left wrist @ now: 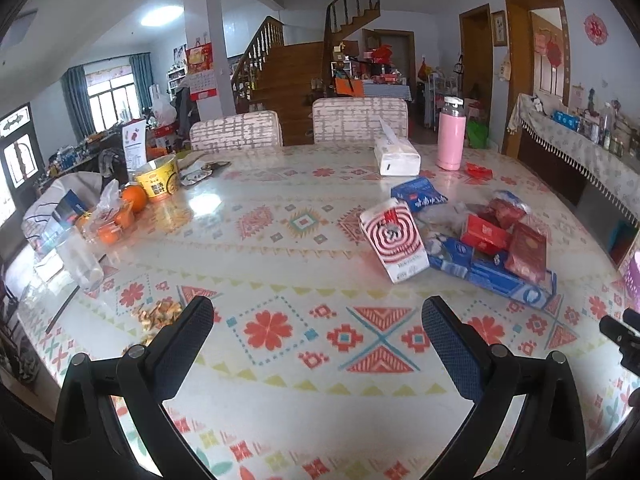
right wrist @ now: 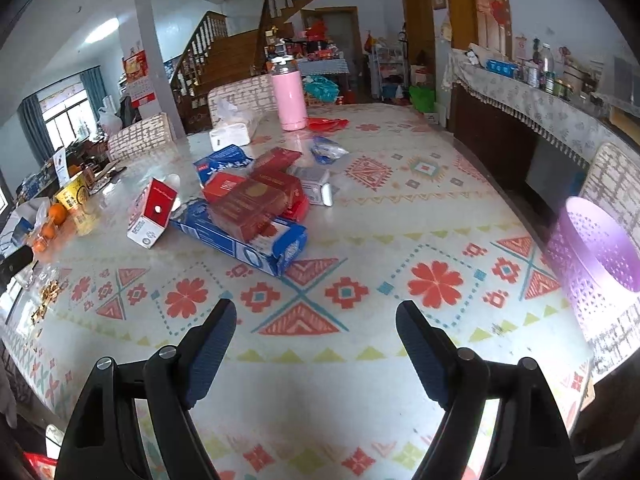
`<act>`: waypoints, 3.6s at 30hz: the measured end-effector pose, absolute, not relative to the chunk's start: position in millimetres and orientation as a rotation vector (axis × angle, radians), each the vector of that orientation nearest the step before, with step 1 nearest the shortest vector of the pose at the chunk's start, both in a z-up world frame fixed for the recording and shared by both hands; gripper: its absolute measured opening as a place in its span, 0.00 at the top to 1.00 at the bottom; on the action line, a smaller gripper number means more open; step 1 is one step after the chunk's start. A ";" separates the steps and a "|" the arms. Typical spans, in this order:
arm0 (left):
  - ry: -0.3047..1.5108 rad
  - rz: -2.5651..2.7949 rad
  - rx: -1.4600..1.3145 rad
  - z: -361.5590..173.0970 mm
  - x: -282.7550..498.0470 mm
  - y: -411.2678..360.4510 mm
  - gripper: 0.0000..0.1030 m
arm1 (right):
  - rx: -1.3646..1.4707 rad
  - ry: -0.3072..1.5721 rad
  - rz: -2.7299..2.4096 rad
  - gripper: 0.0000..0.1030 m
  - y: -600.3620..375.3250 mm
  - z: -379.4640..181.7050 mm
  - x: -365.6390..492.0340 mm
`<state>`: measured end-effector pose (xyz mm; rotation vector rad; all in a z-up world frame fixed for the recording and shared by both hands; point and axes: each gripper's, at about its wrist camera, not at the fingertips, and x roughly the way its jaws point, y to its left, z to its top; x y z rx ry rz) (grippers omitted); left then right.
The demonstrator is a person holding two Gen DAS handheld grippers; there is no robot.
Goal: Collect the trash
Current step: 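Move both tools toward the cluttered boxes on the table, then grasp the red-white striped box with left tool while right tool grasps red SHUANGXI pack, then carry both items to the lilac wastebasket and open both tools to drop them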
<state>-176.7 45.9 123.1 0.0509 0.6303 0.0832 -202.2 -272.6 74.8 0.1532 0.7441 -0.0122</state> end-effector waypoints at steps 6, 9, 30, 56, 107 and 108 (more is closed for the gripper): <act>0.690 0.002 0.005 118.3 -122.6 48.9 0.00 | 0.172 0.752 0.044 0.19 -267.4 77.2 -173.5; 0.737 -0.067 -0.018 110.0 -92.3 41.8 0.00 | 0.202 0.765 0.069 0.19 -270.1 76.5 -155.0; 0.950 -0.136 -0.072 45.1 26.7 12.6 0.13 | 0.248 0.889 0.027 0.13 -233.2 56.0 -23.4; 0.756 -0.337 0.073 126.3 -93.2 -50.2 0.43 | 0.319 0.726 0.048 0.39 -285.2 98.6 -111.2; 1.181 -0.924 0.405 7.6 -63.9 -580.1 0.38 | 0.628 0.755 -0.699 0.26 -727.9 12.5 -276.5; 1.209 -0.927 0.419 0.9 -65.7 -581.9 0.47 | 0.649 0.762 -0.686 0.32 -727.3 7.9 -276.8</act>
